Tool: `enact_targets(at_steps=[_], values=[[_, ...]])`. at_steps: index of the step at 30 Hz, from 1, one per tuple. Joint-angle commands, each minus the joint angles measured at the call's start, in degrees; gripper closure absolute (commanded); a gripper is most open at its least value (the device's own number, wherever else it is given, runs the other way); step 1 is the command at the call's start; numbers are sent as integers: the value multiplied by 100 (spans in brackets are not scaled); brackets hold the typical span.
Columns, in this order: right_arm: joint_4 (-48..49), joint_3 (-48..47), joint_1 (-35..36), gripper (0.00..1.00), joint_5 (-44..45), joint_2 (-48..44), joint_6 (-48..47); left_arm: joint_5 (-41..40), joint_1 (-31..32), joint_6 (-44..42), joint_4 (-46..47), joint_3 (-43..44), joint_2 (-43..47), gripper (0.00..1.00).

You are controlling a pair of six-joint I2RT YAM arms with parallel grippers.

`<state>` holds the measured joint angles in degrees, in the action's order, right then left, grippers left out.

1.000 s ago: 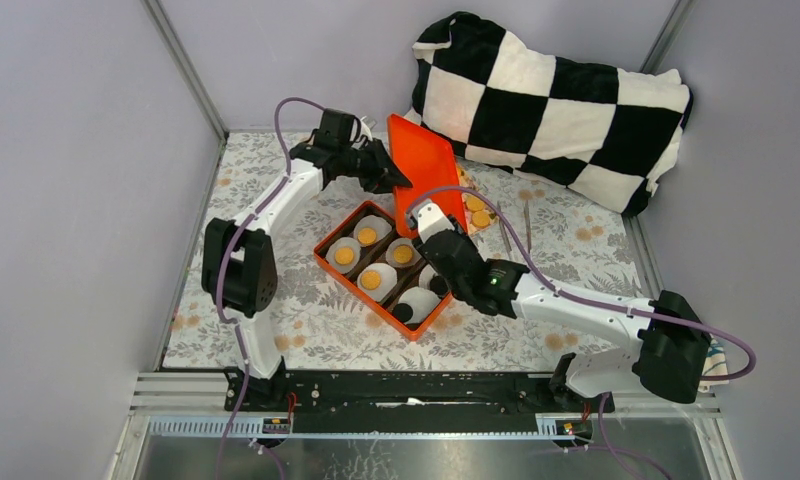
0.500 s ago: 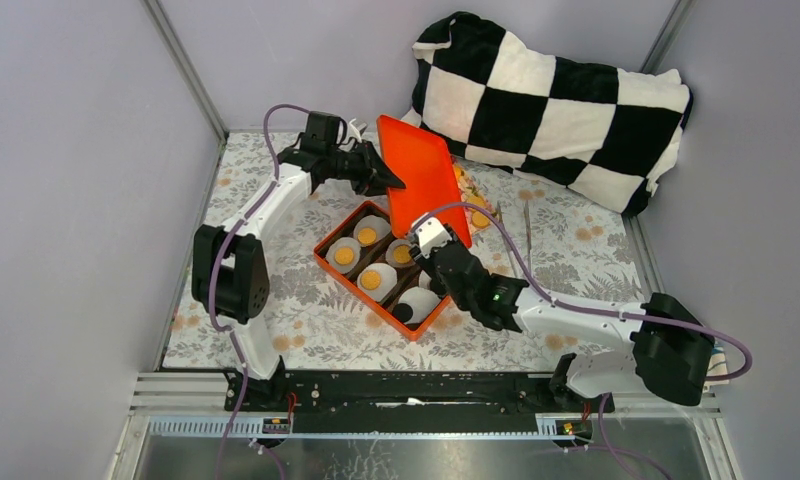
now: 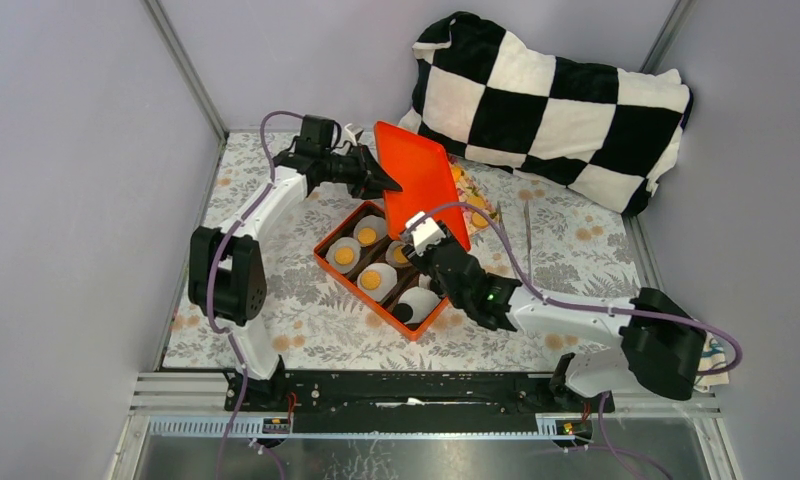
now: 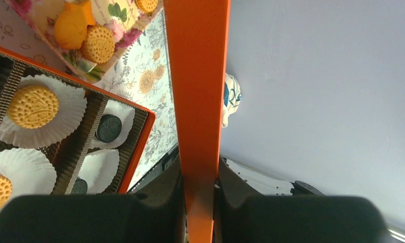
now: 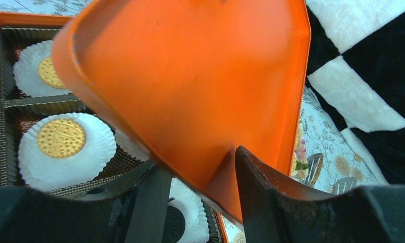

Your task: Pack the cookies

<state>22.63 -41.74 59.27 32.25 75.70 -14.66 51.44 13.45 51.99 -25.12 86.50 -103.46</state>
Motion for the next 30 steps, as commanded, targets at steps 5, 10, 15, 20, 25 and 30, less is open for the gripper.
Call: enact_targets(at_steps=[5, 10, 15, 20, 25, 30], values=[[1953, -22, 32, 59, 1013, 520, -686, 500, -18, -107, 125, -181, 643, 100], [2249, -102, 32, 84, 1193, 619, -809, 558, -18, -177, 126, -312, 572, 100], [1897, -227, 49, 91, 1132, 268, -596, 591, -19, -252, 234, -255, 446, 64], [1271, -444, 50, 99, 1149, -58, -357, 810, -19, -60, 687, -175, 444, 23], [964, -561, 41, 100, 1144, -298, -110, 1357, -37, 560, 1822, -204, 620, 14], [-141, -1097, 20, 100, 1222, -608, 609, 542, -245, 208, 1526, 94, 1061, 39]])
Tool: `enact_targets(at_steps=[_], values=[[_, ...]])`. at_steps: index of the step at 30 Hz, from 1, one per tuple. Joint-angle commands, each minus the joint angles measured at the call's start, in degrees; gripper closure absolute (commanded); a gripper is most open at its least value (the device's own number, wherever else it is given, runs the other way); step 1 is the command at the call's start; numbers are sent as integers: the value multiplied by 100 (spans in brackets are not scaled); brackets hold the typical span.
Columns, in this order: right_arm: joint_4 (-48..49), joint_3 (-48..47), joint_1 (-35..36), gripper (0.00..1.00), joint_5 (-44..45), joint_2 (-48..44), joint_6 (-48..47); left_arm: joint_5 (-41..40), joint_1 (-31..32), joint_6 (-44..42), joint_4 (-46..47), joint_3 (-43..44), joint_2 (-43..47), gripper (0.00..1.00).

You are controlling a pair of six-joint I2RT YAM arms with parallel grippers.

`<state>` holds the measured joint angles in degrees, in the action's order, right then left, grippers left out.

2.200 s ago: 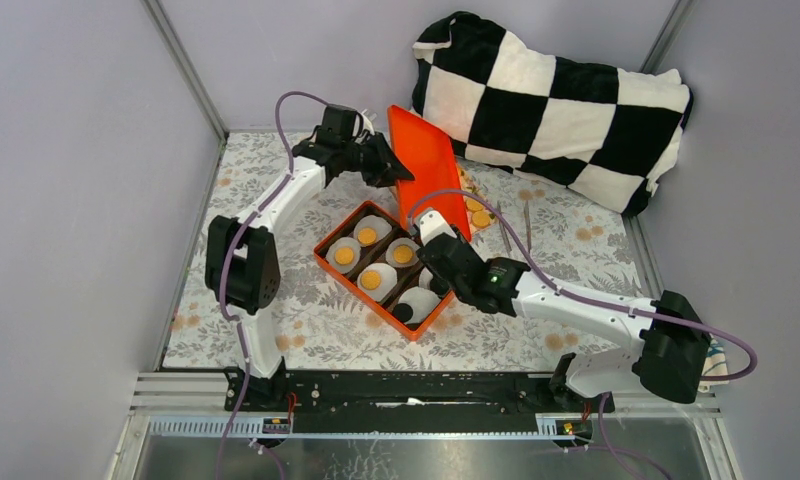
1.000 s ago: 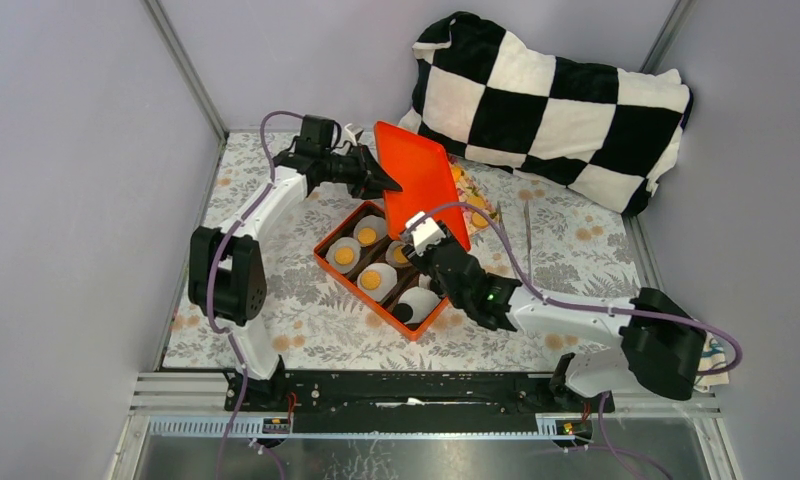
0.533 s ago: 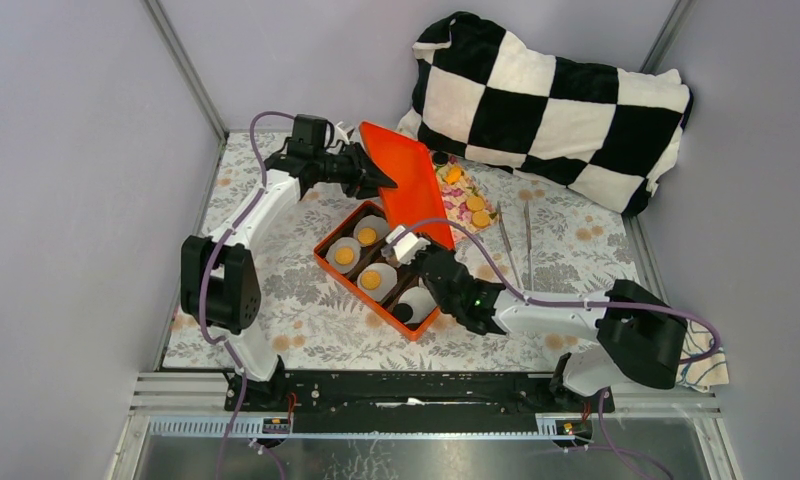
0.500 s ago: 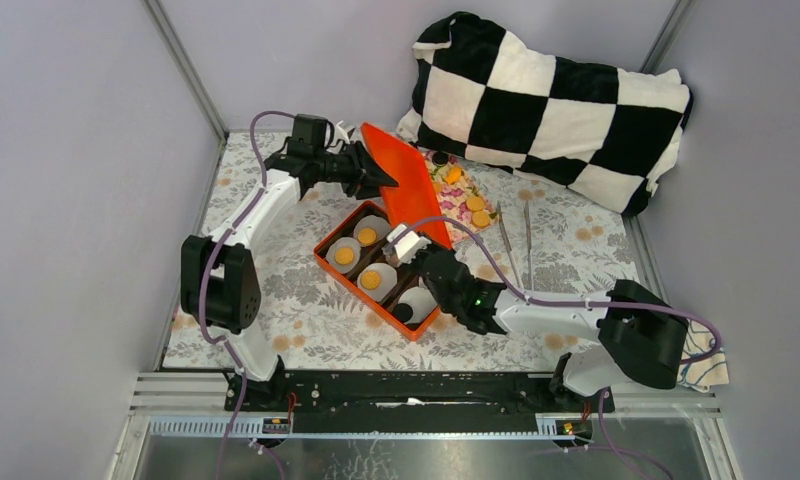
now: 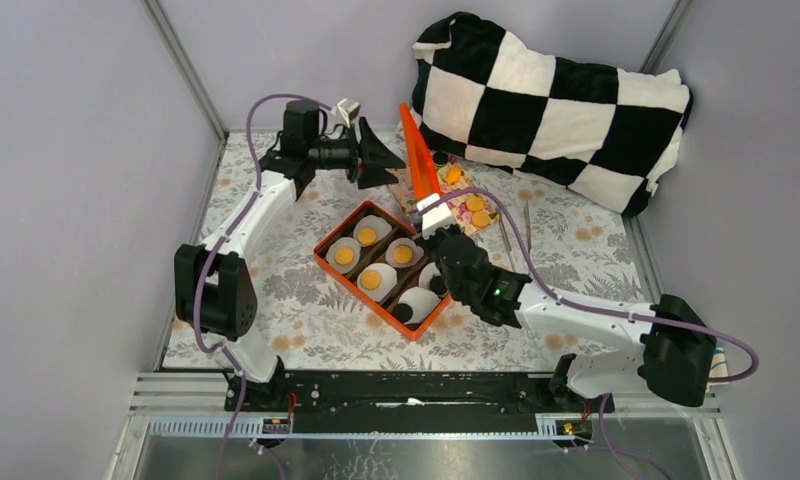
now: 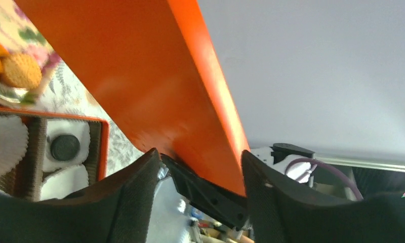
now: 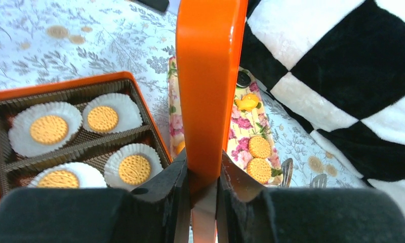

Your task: Pack the cookies

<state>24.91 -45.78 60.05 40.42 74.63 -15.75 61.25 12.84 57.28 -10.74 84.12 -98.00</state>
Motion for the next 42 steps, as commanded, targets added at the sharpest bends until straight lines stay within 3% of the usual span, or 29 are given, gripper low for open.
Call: enact_targets(at_steps=[1, 4, 5, 9, 15, 20, 26, 36, 42], values=[[-658, -801, -69, 100, 403, -615, 956, -1088, -219, -1014, -596, 567, 548, 54], [-1460, -1086, -103, 100, 271, -1015, 1719, -3434, -227, -2004, -2081, 874, 547, 95], [-1663, -1157, -118, 100, 172, -1158, 1941, -4104, -229, -2087, -2328, 806, 522, 100], [-2309, -1444, -232, 100, -256, -1807, 2511, -6377, -236, -2036, -2630, 180, 359, 100], [-3226, -1951, -449, 100, -1119, -2249, 3228, -7872, -247, -1515, -2875, -242, -347, 100], [-3646, -2325, -494, 100, -1922, -2333, 3526, -8363, -250, -1196, -2909, -649, -775, 100], [-3926, -2523, -512, 100, -2507, -2304, 3707, -7931, -177, -1225, -2605, -1411, -847, 100], [-4056, -2471, -521, 100, -2072, -2366, 3402, -7477, 541, -952, -2407, -3132, 767, 100], [-4036, -2460, -529, 100, -1987, -2302, 3264, -9090, 1711, -370, -3634, -2629, 2375, 100]])
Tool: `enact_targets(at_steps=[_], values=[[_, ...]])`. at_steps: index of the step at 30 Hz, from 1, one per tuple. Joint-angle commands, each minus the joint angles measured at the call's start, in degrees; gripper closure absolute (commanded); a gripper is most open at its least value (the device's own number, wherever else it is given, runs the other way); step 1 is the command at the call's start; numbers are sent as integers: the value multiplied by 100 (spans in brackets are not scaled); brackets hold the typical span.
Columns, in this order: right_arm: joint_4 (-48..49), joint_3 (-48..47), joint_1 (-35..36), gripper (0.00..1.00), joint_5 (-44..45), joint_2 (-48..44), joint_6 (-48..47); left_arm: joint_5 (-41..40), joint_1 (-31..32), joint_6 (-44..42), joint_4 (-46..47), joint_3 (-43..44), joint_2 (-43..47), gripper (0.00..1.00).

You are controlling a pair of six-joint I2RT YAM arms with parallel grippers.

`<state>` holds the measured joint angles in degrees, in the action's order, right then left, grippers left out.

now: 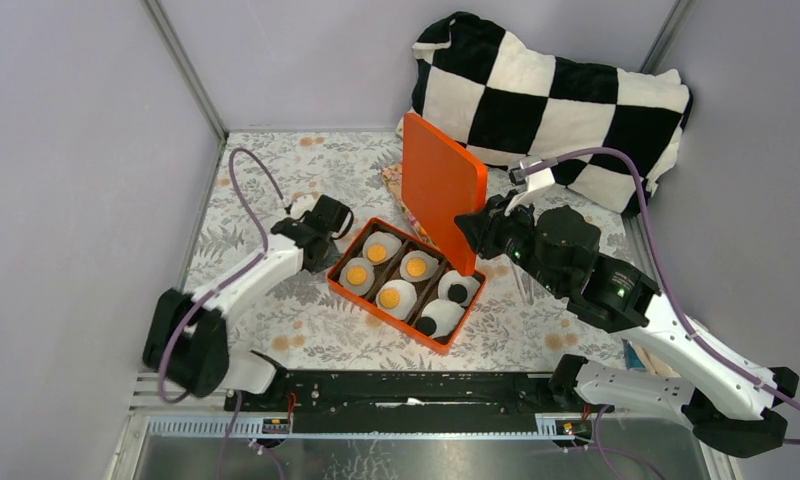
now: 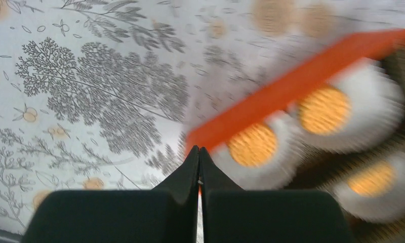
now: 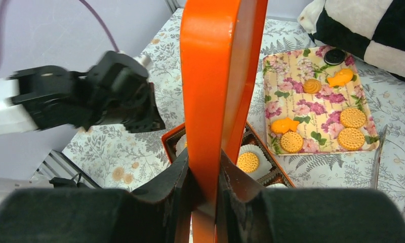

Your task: Pack the cookies

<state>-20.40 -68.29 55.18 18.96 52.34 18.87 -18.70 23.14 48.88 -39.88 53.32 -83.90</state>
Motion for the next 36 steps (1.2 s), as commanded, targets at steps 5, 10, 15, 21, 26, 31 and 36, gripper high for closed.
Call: enact_targets(at_steps=[5, 10, 15, 21, 26, 31, 36], values=[[523, -246, -42, 100, 133, 17, -211, -514, 1393, 432, -1045, 568, 1700, 100], [377, -520, -42, 100, 414, 35, -391, 610, 2267, 332, -927, 98, 1317, 100], [169, -677, -42, 100, 641, 26, -443, 963, 3555, 148, -357, 28, 652, 100], [10, -649, -44, 100, 698, -65, -372, 1674, 3888, -494, 851, 27, -368, 100], [-29, -642, -42, 100, 929, -288, -463, 1814, 3892, -777, 1450, 357, -1261, 100], [-92, -577, -47, 100, 1139, -425, -527, 1596, 3869, -934, 1808, 1000, -1927, 100], [-65, -297, -44, 100, 1354, -513, -378, 1495, 3616, -1016, 1973, 1687, -2497, 100]])
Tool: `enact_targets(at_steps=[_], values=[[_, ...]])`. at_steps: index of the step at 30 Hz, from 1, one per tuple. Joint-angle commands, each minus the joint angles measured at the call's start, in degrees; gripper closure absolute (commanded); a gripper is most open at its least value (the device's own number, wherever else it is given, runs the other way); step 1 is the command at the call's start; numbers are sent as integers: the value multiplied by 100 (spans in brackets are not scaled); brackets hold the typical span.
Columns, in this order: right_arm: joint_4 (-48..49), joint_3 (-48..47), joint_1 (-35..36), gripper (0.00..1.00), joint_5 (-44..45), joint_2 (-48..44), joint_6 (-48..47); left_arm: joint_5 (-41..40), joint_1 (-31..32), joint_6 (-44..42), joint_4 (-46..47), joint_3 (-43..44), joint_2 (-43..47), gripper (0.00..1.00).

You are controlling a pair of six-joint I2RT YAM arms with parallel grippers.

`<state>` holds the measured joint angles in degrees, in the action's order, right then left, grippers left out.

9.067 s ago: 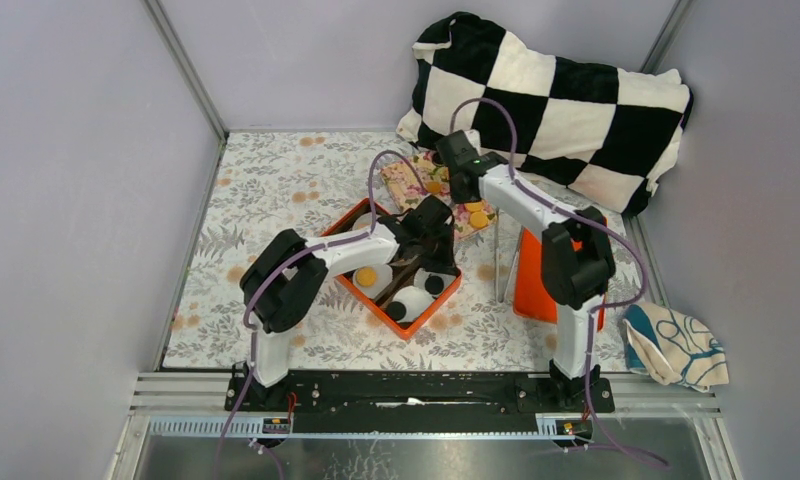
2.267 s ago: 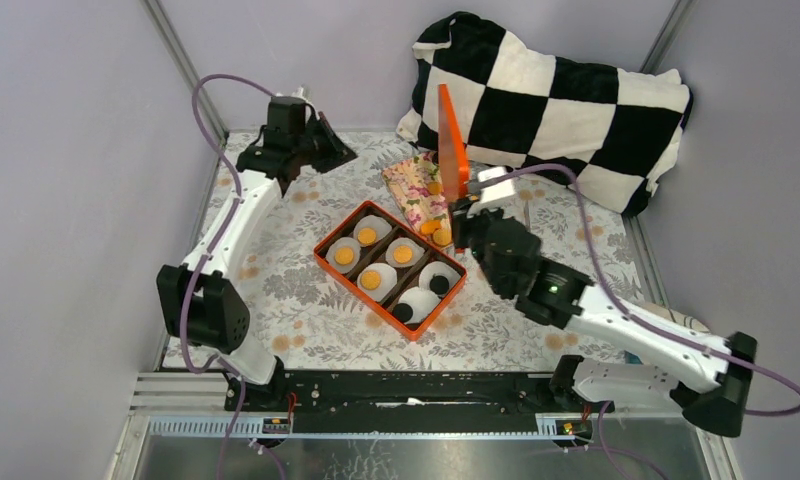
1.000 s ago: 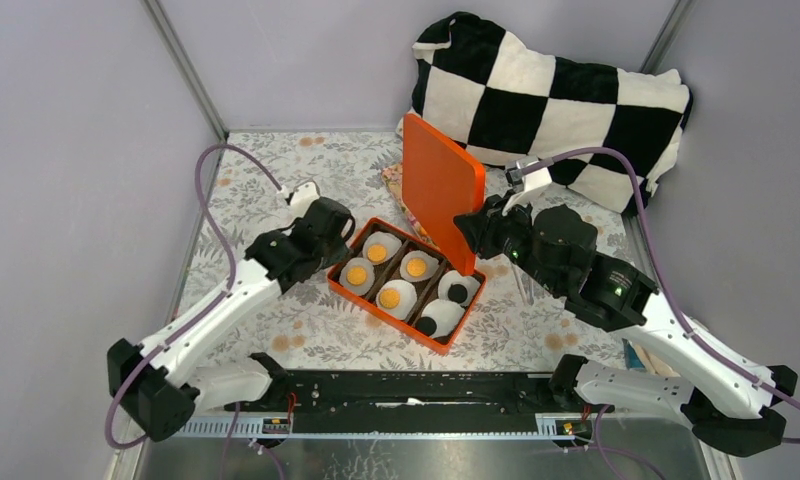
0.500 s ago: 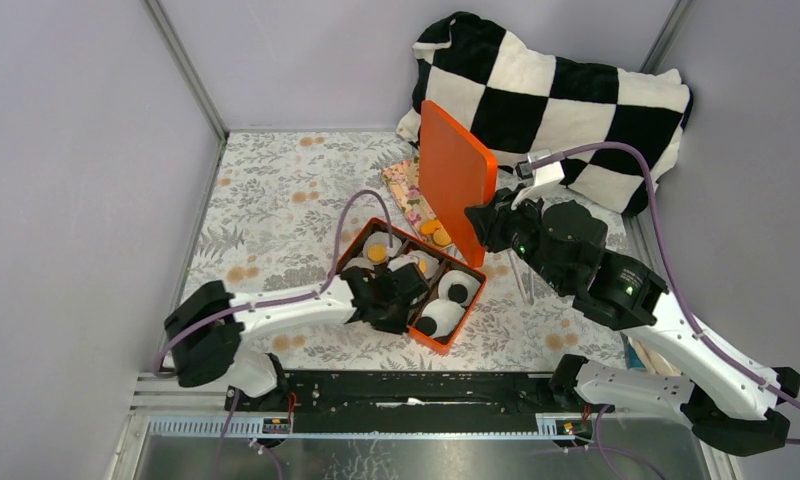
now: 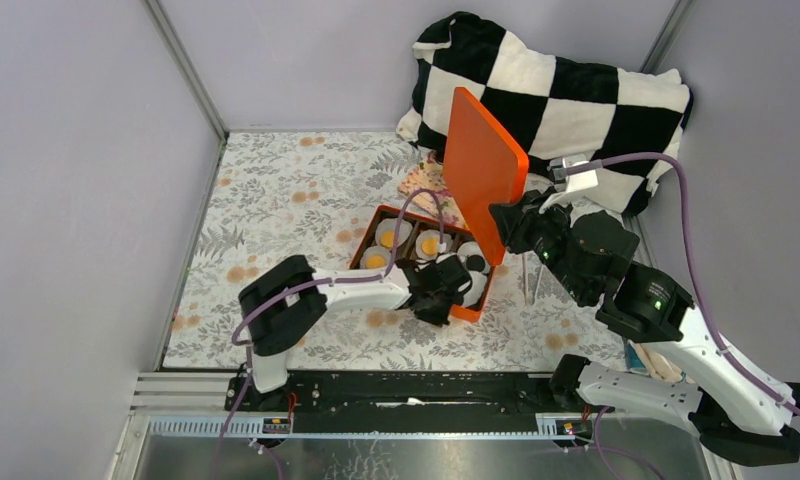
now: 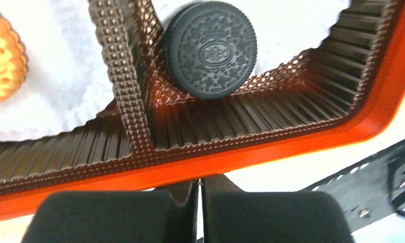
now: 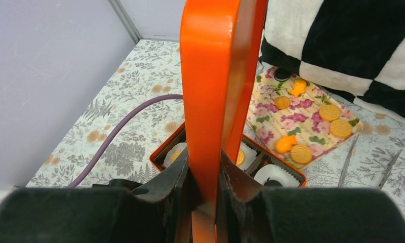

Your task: Pack the cookies

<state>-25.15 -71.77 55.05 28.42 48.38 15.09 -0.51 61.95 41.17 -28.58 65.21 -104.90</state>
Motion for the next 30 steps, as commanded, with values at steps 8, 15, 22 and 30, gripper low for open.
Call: enact_targets(at_steps=[8, 15, 22, 30], values=[[338, 310, -30, 100, 756, -268, 174, -134, -1267, -156, 1231, 833, -912, 100], [465, 523, -32, 100, 1045, -317, 196, -95, -1350, -509, 1144, 794, -238, 100], [607, 531, -29, 100, 965, -190, 135, -1116, -1822, -462, 396, 778, 725, 100], [699, 443, -30, 100, 762, 104, 98, -1632, -2853, -375, -485, 1823, -563, 100]])
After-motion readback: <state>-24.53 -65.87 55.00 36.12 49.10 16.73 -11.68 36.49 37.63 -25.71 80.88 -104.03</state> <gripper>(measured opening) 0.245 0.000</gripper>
